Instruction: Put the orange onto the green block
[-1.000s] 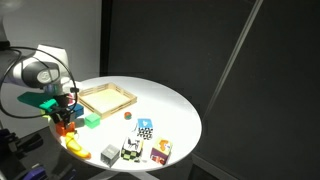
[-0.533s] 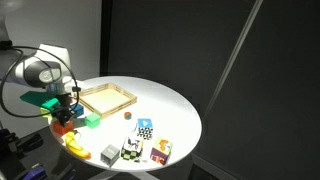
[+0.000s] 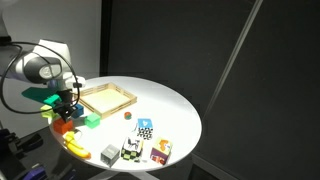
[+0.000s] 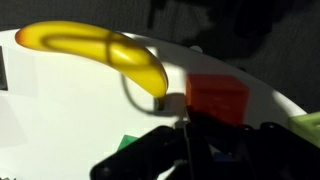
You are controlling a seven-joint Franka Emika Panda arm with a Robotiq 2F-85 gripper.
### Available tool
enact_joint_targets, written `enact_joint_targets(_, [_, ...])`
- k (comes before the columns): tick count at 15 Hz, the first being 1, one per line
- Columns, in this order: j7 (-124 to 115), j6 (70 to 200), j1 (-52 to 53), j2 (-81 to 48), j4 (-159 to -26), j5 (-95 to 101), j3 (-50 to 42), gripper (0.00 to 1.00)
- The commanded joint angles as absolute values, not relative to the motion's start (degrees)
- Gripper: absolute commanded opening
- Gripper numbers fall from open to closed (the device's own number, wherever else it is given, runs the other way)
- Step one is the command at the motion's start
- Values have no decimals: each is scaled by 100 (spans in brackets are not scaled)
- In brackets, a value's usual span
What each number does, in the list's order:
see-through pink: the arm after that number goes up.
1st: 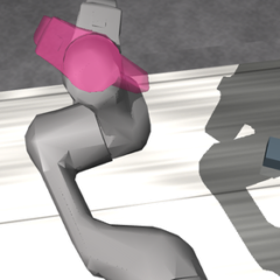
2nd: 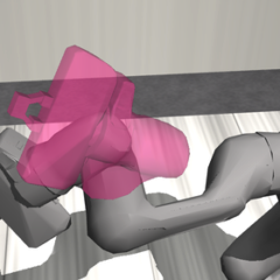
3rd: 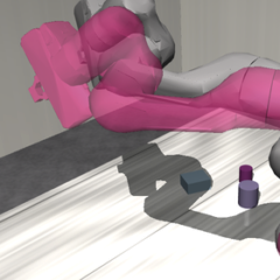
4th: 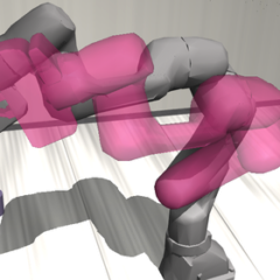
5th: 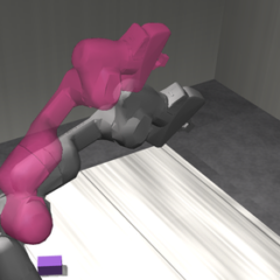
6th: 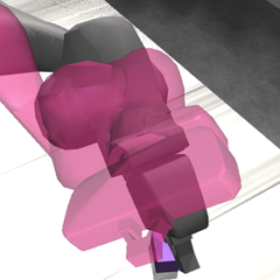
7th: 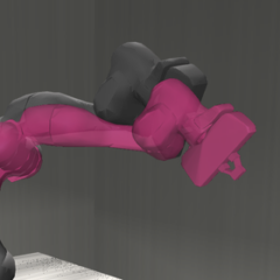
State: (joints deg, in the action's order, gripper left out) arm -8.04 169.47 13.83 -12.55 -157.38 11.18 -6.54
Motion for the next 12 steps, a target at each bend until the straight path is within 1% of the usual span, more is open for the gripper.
enact_joint_targets(1, [-751,16685,1181,-809,-15873,1083,-479,3])
enact_joint_targets(2, [-746,16628,1148,-739,-15889,1087,-441,3])
enact_joint_targets(4, [-742,16511,1103,-589,-15936,1112,-367,31])
enact_joint_targets(6, [-723,16370,1037,-439,-15976,1094,-253,44])
enact_joint_targets(9, [-674,16200,937,-254,-16025,1028,-74,69])
enact_joint_targets(10, [-638,16142,904,-197,-16039,984,-12,76])
enact_joint_targets(12, [-628,15994,858,-239,-15878,928,88,93])
